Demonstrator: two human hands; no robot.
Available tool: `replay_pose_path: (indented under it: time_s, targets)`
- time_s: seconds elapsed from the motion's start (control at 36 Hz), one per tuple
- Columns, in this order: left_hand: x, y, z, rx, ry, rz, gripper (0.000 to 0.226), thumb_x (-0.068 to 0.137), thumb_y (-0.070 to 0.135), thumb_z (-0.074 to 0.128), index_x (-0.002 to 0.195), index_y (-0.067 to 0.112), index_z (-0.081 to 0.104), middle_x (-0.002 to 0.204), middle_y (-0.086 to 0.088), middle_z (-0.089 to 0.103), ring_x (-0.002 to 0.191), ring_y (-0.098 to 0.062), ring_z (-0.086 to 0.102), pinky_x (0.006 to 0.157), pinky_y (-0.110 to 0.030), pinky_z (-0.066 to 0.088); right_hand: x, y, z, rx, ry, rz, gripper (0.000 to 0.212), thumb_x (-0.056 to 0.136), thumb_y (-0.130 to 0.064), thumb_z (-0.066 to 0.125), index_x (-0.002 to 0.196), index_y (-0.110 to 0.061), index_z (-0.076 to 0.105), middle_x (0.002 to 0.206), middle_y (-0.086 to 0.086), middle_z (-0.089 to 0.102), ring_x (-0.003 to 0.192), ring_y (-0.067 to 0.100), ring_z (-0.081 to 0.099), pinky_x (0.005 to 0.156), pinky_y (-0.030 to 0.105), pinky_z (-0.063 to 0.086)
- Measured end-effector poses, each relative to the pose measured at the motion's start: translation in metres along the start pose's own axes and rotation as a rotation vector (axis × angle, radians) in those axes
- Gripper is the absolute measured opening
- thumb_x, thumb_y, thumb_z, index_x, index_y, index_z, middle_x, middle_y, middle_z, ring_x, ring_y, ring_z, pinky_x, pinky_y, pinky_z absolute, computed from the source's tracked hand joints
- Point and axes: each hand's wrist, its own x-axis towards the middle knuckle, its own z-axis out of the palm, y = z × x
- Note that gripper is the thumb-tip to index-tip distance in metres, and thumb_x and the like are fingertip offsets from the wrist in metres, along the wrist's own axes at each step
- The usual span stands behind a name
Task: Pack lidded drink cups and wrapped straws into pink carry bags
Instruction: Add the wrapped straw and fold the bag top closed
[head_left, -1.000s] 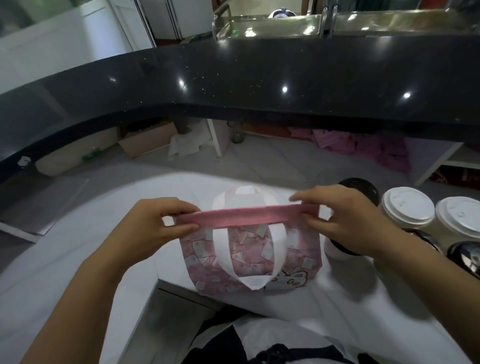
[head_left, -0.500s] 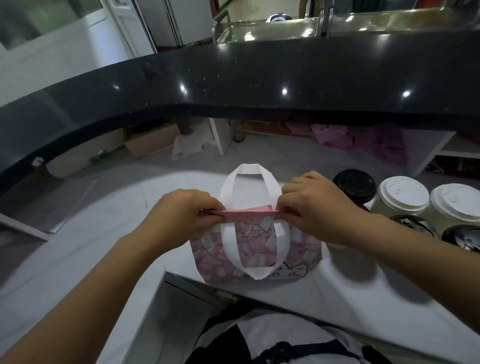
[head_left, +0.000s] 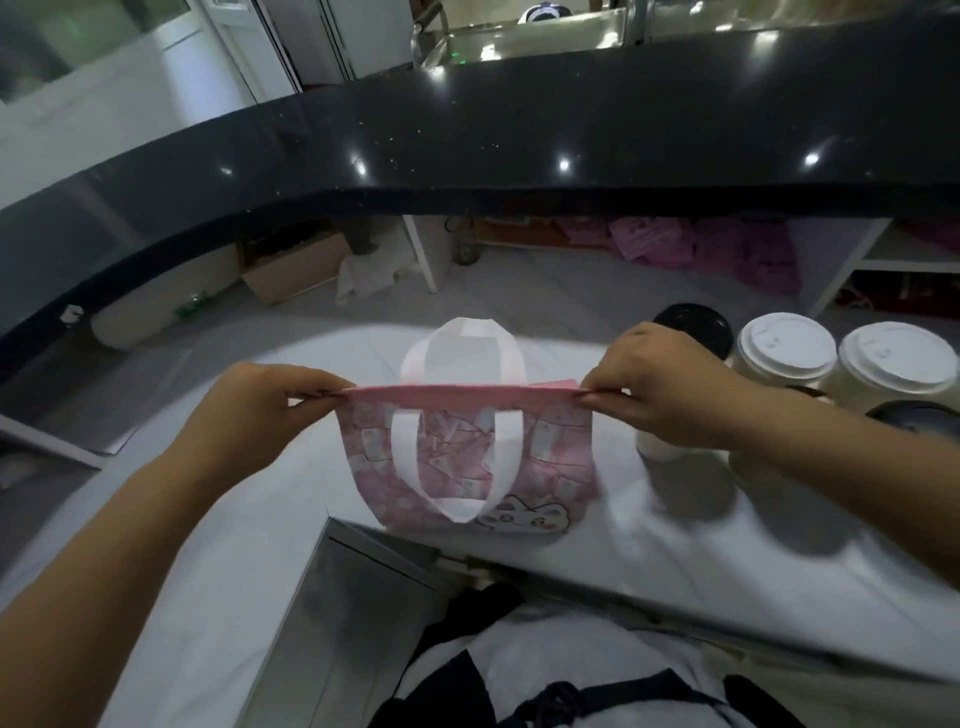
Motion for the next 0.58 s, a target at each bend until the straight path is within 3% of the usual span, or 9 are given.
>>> replay_pose_path:
  time_s: [0.22, 0.28, 0.36, 0.44, 0.53, 0.58]
  targets:
    - [0.012, -0.002, 0.014, 0.022, 0.101, -0.078, 0.022, 0.086, 0.009, 0.072, 0.108, 0.009, 0.077, 0.099, -0.010, 0.076, 0.083, -0.029, 0.070, 0.079, -0.040, 0.057, -0.003, -0.013, 0.012, -0.003, 0.108, 0.071, 0.046, 0.091, -0.049, 0.044, 0.073, -0.019, 0.074, 0.060, -0.002, 0.062, 0.063, 0.024, 0.060, 0.075, 0.040, 0.049]
    - [0.020, 0.001, 0.019, -0.020, 0.148, -0.159, 0.021, 0.090, 0.010, 0.070, 0.109, 0.009, 0.076, 0.100, -0.008, 0.075, 0.084, -0.024, 0.067, 0.079, -0.031, 0.052, -0.004, -0.022, 0.017, 0.001, 0.145, 0.085, 0.043, 0.090, -0.047, 0.047, 0.071, -0.019, 0.073, 0.060, -0.003, 0.062, 0.065, 0.022, 0.060, 0.076, 0.040, 0.048]
    - [0.027, 0.005, 0.027, -0.115, 0.209, -0.283, 0.019, 0.092, 0.009, 0.067, 0.108, 0.012, 0.077, 0.092, 0.004, 0.069, 0.082, -0.011, 0.060, 0.070, -0.006, 0.040, -0.005, -0.031, 0.026, 0.014, 0.203, 0.131, 0.045, 0.089, -0.046, 0.044, 0.071, -0.017, 0.073, 0.060, -0.004, 0.062, 0.065, 0.021, 0.056, 0.072, 0.038, 0.046]
    - [0.024, 0.005, 0.030, -0.173, 0.217, -0.328, 0.020, 0.093, 0.011, 0.066, 0.110, 0.014, 0.076, 0.093, 0.007, 0.069, 0.084, -0.012, 0.062, 0.069, -0.010, 0.041, -0.005, -0.030, 0.032, 0.073, 0.304, 0.218, 0.036, 0.091, -0.041, 0.050, 0.085, -0.017, 0.076, 0.069, -0.002, 0.069, 0.069, 0.024, 0.059, 0.070, 0.042, 0.049]
    - [0.011, 0.004, 0.029, -0.161, 0.241, -0.351, 0.020, 0.091, 0.013, 0.069, 0.110, 0.014, 0.076, 0.092, 0.006, 0.069, 0.081, -0.012, 0.062, 0.071, -0.017, 0.044, 0.003, -0.025, 0.037, 0.158, 0.400, 0.340, 0.022, 0.092, -0.027, 0.062, 0.110, -0.019, 0.071, 0.090, -0.001, 0.073, 0.086, 0.027, 0.060, 0.080, 0.047, 0.050]
    - [-0.003, 0.008, 0.029, -0.116, 0.290, -0.351, 0.019, 0.089, 0.014, 0.071, 0.107, 0.012, 0.077, 0.088, 0.005, 0.070, 0.078, -0.011, 0.062, 0.069, -0.018, 0.044, 0.011, -0.026, 0.041, 0.246, 0.410, 0.407, 0.040, 0.093, -0.023, 0.064, 0.133, -0.024, 0.058, 0.110, 0.001, 0.070, 0.105, 0.025, 0.055, 0.091, 0.043, 0.047]
